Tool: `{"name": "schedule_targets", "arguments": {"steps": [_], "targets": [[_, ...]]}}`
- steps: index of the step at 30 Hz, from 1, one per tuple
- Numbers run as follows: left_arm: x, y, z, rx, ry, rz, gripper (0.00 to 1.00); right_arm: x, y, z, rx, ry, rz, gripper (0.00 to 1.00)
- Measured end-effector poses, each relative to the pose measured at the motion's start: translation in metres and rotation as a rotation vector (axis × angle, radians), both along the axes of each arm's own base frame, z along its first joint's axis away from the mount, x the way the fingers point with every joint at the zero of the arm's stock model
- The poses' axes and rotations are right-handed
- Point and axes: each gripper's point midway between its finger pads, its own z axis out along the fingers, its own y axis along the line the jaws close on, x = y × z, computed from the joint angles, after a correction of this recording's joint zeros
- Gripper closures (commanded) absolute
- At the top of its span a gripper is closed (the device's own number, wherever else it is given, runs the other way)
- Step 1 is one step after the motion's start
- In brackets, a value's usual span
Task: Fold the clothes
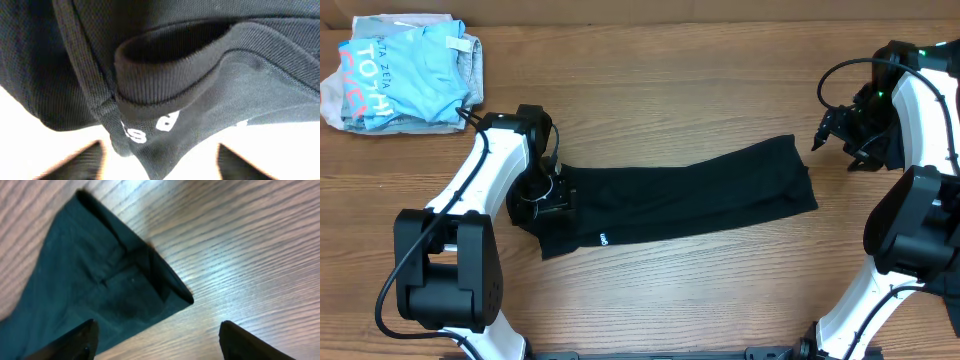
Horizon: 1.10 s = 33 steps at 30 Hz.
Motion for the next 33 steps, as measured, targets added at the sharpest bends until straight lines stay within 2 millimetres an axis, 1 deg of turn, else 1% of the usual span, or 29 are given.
{"name": "schedule_targets", "arguments": {"steps": [4, 6, 9, 10, 11, 14, 17, 18, 20, 22, 23, 24, 26, 28, 30, 32, 33], "targets": [[0.006, 0.0, -0.001, -0.001, -0.024, 0.003, 0.0, -0.001, 0.003, 0.001, 0.017, 0.002, -0.002, 0.18], [0.006, -0.001, -0.001, -0.002, -0.025, 0.003, 0.04, 0.0, 0.004, 0.001, 0.023, 0.0, -0.002, 0.18], [0.008, -0.001, 0.002, -0.002, -0.029, 0.004, 0.13, 0.001, 0.005, 0.001, 0.026, -0.005, -0.002, 0.12], [0.011, -0.001, 0.004, -0.003, -0.037, 0.005, 0.15, 0.002, 0.005, 0.001, 0.025, -0.01, -0.003, 0.05], [0.015, -0.002, 0.008, -0.005, -0.049, 0.005, 0.17, 0.006, 0.005, 0.0, 0.022, -0.023, -0.004, 0.0], [0.034, -0.006, 0.025, -0.027, -0.105, 0.009, 0.19, 0.019, 0.008, 0.0, 0.027, -0.076, 0.009, 0.0], [0.056, -0.017, 0.043, -0.056, -0.189, -0.003, 0.21, 0.031, 0.018, 0.0, 0.05, -0.126, 0.023, 0.0], [0.063, -0.021, 0.047, -0.065, -0.217, -0.01, 0.25, 0.036, 0.022, 0.001, 0.055, -0.145, 0.031, 0.0], [0.077, -0.032, 0.051, -0.083, -0.279, -0.032, 0.51, 0.043, 0.03, 0.001, 0.066, -0.17, 0.049, 0.0], [0.082, -0.045, 0.052, -0.098, -0.31, -0.062, 0.69, 0.046, 0.038, 0.002, 0.076, -0.18, 0.066, 0.0], [0.084, -0.053, 0.052, -0.104, -0.325, -0.082, 0.73, 0.047, 0.042, 0.002, 0.079, -0.182, 0.073, 0.08], [0.085, -0.059, 0.052, -0.111, -0.336, -0.101, 0.76, 0.047, 0.045, 0.002, 0.083, -0.183, 0.08, 0.21], [0.087, -0.075, 0.048, -0.124, -0.365, -0.137, 0.83, 0.048, 0.051, 0.002, 0.09, -0.186, 0.097, 0.55], [0.085, -0.089, 0.039, -0.135, -0.379, -0.164, 0.88, 0.048, 0.057, 0.002, 0.094, -0.185, 0.103, 0.77], [0.08, -0.098, 0.028, -0.144, -0.378, -0.182, 0.94, 0.048, 0.061, 0.002, 0.096, -0.183, 0.112, 0.86], [0.073, -0.103, 0.016, -0.148, -0.366, -0.198, 0.96, 0.049, 0.066, 0.002, 0.096, -0.184, 0.126, 0.91], [0.071, -0.103, 0.01, -0.146, -0.354, -0.2, 0.96, 0.049, 0.068, 0.002, 0.096, -0.184, 0.13, 0.92]]}}
